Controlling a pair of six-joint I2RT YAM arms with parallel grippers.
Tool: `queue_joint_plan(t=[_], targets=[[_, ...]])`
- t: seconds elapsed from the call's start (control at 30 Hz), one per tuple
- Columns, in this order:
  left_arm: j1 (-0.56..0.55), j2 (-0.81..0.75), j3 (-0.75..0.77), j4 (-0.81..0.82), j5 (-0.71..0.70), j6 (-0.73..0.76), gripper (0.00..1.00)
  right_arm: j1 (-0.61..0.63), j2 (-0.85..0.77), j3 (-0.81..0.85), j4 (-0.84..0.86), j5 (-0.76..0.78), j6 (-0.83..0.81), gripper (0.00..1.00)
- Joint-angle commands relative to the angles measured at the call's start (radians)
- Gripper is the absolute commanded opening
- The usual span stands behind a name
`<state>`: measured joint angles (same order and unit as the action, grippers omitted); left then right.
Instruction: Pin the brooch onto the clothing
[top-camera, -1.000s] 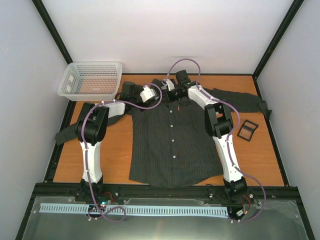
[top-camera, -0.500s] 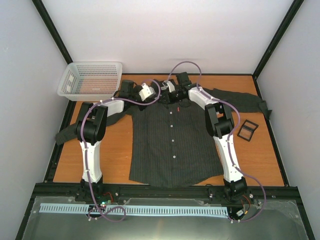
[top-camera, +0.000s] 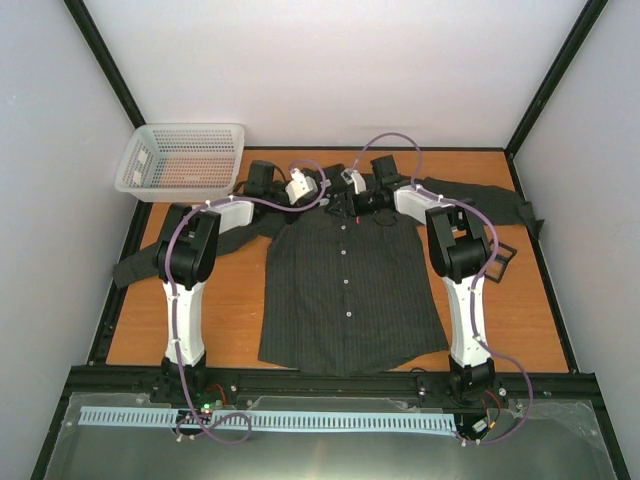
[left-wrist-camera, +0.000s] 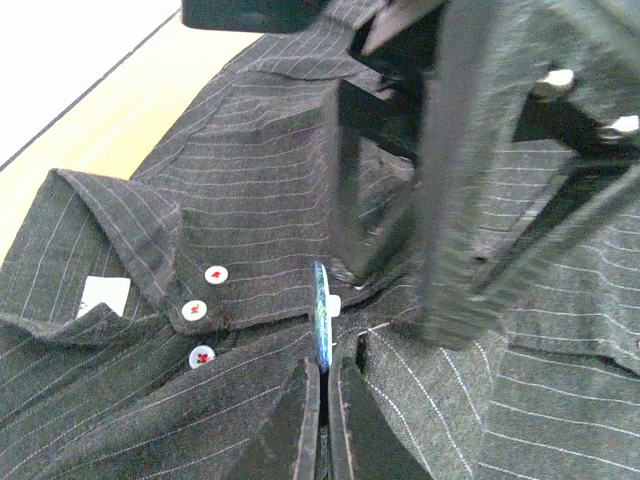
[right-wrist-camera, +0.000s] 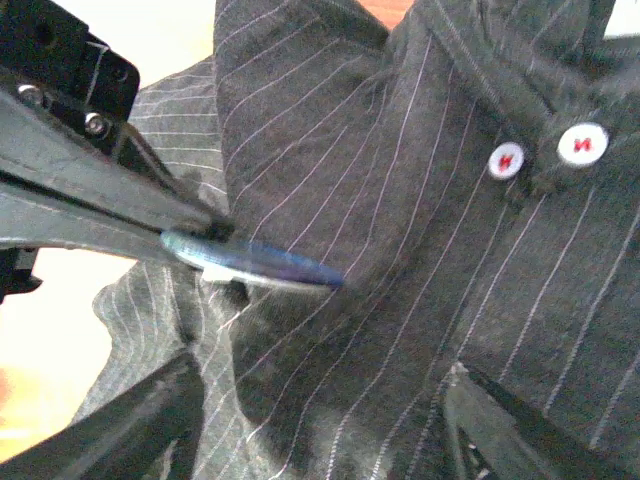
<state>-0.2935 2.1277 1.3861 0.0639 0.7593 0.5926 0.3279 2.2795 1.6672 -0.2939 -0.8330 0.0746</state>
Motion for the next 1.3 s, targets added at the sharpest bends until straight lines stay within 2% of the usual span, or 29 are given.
queue_joint_plan(t=[0.0,0.17,0.27,0.43,0.6,0.77,1.07,1.27], targets=[[0.013,0.039,0.049,-0.009,0.009,0.001,0.01,-0.008,-0.049,-0.074,0.141,-0.093,0.017,0.67],[0.019,0.049,0.053,-0.022,0.005,0.000,0.01,-0.009,-0.087,-0.062,0.161,-0.106,0.047,0.83],[0.021,0.045,0.053,-0.024,0.007,-0.001,0.01,-0.010,-0.102,-0.081,0.142,-0.053,0.013,0.87],[0.028,0.033,0.068,-0.055,0.033,0.001,0.01,-0.014,-0.053,-0.121,0.165,-0.064,-0.030,0.82],[0.031,0.042,0.092,-0.091,0.060,-0.001,0.01,-0.012,-0.011,-0.108,0.179,-0.111,-0.032,0.71],[0.031,0.041,0.105,-0.100,0.097,-0.015,0.01,0.000,0.022,-0.098,0.186,-0.102,-0.033,0.65],[0.032,0.043,0.111,-0.133,0.135,-0.018,0.01,0.000,0.096,-0.020,0.230,-0.106,0.037,0.43],[0.031,0.036,0.117,-0.142,0.199,-0.038,0.01,0.001,0.124,0.019,0.222,-0.096,0.059,0.40]])
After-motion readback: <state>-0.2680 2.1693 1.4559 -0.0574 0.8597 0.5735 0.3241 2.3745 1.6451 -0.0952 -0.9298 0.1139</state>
